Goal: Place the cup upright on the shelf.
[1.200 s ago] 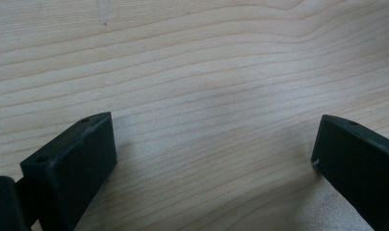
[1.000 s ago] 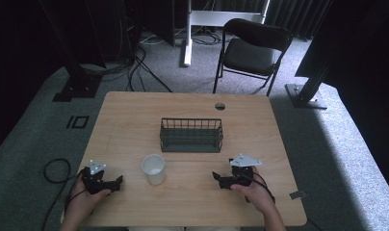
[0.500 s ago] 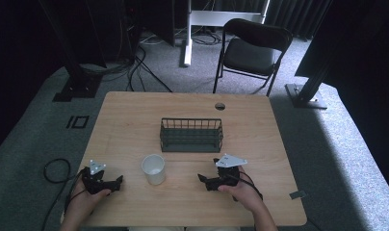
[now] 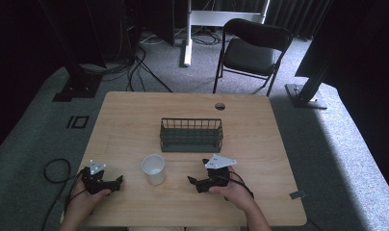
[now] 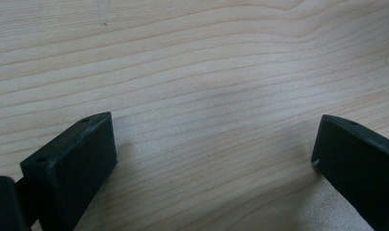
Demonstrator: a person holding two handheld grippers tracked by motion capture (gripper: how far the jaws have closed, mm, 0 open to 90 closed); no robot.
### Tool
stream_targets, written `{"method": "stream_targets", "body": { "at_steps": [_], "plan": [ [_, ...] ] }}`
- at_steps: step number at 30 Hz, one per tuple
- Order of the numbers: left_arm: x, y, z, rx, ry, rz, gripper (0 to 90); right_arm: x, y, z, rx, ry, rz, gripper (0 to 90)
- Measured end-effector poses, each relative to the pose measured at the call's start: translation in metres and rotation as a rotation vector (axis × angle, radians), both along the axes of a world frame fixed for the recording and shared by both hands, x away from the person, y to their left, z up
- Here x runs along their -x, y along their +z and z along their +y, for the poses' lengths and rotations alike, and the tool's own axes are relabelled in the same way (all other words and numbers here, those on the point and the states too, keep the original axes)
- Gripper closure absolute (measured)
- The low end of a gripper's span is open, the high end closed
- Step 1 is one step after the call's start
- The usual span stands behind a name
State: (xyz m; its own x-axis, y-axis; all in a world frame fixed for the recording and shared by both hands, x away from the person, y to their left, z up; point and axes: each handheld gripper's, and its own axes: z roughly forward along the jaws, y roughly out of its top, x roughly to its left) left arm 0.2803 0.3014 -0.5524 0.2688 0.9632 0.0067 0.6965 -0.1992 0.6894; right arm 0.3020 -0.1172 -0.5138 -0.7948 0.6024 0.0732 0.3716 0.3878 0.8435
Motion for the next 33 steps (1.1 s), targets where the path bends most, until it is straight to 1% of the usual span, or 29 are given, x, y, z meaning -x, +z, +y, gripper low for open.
{"method": "stream_targets", "body": {
  "at_steps": [12,14,15,16,19,23,27,28,33],
  "plan": [
    [0.0,0.0,0.0,0.0,0.0,0.0,2.2,0.002,-0.002,0.033,-0.003,0.092,0.003,11.2],
    [0.0,0.0,0.0,0.0,0.0,0.0,2.2,0.002,-0.002,0.036,-0.008,0.098,0.005,11.2],
    [0.0,0.0,0.0,0.0,0.0,0.0,2.2,0.002,-0.002,0.042,-0.017,0.108,0.005,11.2],
    [0.0,0.0,0.0,0.0,0.0,0.0,2.2,0.002,-0.002,0.042,-0.017,0.108,0.005,11.2],
    [0.0,0.0,0.0,0.0,0.0,0.0,2.2,0.003,-0.002,0.054,-0.023,0.136,0.004,11.2],
    [0.0,0.0,0.0,0.0,0.0,0.0,2.2,0.003,-0.002,0.061,-0.026,0.15,0.001,11.2],
    [0.0,0.0,0.0,0.0,0.0,0.0,2.2,0.002,-0.002,0.072,-0.028,0.172,-0.011,11.2],
    [0.0,0.0,0.0,0.0,0.0,0.0,2.2,0.002,-0.002,0.072,-0.028,0.172,-0.011,11.2],
    [0.0,0.0,0.0,0.0,0.0,0.0,2.2,0.0,-0.002,0.084,-0.028,0.185,-0.019,11.2]
  ]
}}
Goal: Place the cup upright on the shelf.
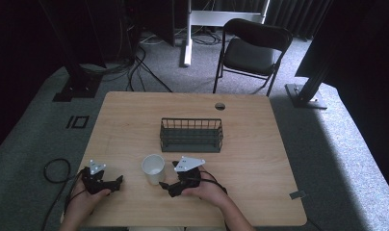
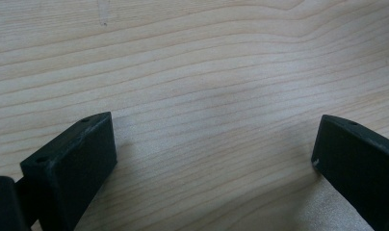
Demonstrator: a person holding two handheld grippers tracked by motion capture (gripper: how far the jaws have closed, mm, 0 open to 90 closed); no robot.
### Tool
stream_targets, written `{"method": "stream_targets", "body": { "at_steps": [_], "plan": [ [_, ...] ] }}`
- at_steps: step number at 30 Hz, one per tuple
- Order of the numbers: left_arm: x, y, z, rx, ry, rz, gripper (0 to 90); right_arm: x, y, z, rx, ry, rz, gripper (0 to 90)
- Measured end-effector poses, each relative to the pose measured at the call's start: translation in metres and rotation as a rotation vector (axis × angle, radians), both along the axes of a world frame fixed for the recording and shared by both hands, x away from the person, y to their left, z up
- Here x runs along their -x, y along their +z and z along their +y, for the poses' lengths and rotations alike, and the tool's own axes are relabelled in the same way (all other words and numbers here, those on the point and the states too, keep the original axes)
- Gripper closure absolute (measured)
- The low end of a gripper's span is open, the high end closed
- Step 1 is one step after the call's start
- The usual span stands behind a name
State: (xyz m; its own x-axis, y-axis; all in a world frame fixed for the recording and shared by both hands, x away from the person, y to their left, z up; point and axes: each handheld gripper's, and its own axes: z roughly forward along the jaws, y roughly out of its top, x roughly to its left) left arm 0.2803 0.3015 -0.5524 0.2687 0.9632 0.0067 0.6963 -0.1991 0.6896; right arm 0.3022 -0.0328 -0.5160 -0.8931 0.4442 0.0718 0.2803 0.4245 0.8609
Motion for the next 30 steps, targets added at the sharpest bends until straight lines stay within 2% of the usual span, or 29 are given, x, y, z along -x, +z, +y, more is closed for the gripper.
{"method": "stream_targets", "body": {
  "at_steps": [8,18,27,30],
  "plan": [
    [0.0,0.0,0.0,0.001,0.0,0.0,2.2,-0.003,-0.003,0.013,0.003,0.016,-0.023,11.2],
    [0.0,0.0,0.0,0.0,0.0,0.0,2.2,-0.01,0.001,0.032,-0.041,0.032,-0.04,11.1],
    [0.0,0.0,0.0,0.0,0.0,0.0,2.2,-0.014,-0.003,0.041,-0.035,0.037,-0.059,11.2],
    [0.0,0.0,0.0,0.0,0.0,0.0,2.2,-0.015,-0.002,0.042,-0.038,0.026,-0.069,15.1]
  ]
}}
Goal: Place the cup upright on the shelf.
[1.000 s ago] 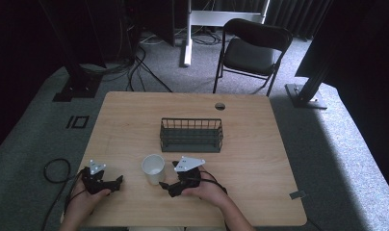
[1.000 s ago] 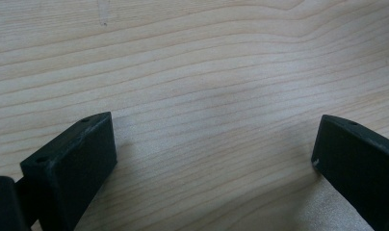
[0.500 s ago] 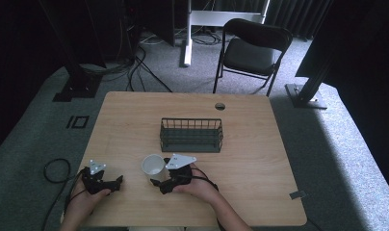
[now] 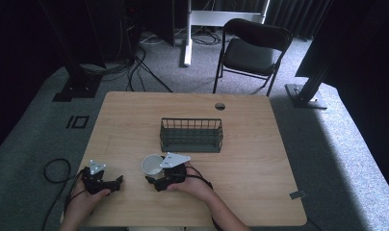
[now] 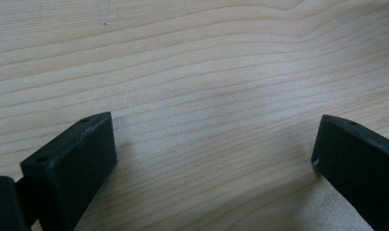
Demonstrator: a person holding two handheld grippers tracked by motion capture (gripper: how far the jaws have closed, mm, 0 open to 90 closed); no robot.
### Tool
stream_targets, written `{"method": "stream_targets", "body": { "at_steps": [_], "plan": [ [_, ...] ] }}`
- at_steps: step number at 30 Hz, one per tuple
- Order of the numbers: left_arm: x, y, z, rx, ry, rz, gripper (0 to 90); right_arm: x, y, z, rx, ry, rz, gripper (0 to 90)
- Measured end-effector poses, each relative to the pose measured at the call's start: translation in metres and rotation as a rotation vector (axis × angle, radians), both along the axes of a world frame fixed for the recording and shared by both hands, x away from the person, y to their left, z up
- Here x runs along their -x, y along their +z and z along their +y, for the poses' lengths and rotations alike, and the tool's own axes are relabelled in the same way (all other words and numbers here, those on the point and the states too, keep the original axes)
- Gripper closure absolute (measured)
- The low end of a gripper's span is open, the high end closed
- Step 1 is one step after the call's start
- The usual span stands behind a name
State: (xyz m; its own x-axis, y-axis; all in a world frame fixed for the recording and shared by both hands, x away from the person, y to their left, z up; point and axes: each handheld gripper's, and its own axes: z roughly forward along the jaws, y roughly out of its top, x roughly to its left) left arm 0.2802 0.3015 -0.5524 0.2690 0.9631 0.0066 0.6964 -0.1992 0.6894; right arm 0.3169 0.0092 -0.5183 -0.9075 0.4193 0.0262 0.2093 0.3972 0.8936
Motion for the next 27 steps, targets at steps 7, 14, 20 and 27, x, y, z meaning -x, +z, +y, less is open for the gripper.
{"method": "stream_targets", "body": {
  "at_steps": [7,14,20,27],
  "plan": [
    [0.0,0.0,0.0,0.0,0.0,0.0,2.2,0.0,0.002,0.002,0.013,-0.012,-0.029,20.2],
    [0.0,0.0,0.0,0.0,0.0,0.0,2.2,0.001,0.007,0.0,0.012,-0.012,-0.025,20.4],
    [0.0,0.0,0.0,-0.001,0.0,0.001,2.2,0.001,0.018,-0.004,-0.005,-0.016,-0.003,20.5],
    [0.0,0.0,0.0,0.001,0.0,-0.001,2.2,0.001,0.038,-0.012,-0.036,-0.032,-0.003,20.5]
  ]
}}
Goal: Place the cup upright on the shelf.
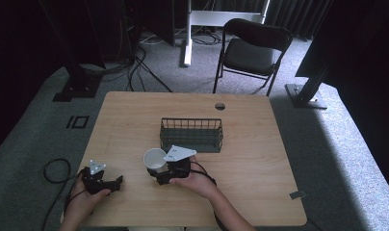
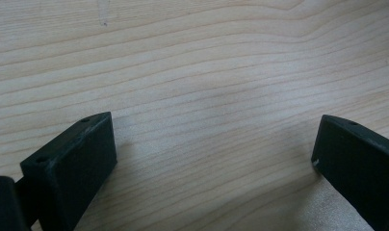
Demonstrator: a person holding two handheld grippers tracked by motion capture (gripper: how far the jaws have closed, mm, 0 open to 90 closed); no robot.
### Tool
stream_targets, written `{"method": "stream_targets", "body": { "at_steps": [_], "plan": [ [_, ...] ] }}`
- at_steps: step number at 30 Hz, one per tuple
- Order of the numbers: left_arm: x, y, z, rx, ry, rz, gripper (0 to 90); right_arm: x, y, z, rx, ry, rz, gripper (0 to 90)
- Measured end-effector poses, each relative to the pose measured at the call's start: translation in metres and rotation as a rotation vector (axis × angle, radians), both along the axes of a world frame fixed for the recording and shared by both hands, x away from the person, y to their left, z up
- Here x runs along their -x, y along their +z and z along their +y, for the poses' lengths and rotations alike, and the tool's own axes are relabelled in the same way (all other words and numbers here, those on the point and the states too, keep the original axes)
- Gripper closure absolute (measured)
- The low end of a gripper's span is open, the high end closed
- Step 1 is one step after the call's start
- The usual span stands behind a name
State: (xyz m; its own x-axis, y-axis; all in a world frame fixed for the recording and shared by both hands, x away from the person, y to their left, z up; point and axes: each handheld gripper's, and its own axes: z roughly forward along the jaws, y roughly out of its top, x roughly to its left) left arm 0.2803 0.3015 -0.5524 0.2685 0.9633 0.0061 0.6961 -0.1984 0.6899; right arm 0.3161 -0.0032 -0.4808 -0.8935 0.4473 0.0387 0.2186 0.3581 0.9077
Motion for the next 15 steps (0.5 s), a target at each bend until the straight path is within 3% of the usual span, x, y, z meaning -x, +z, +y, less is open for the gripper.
{"method": "stream_targets", "body": {
  "at_steps": [15],
  "plan": [
    [0.0,0.0,0.0,-0.002,-0.001,0.0,2.2,-0.002,0.032,-0.014,-0.068,-0.038,-0.022,20.5]
  ]
}}
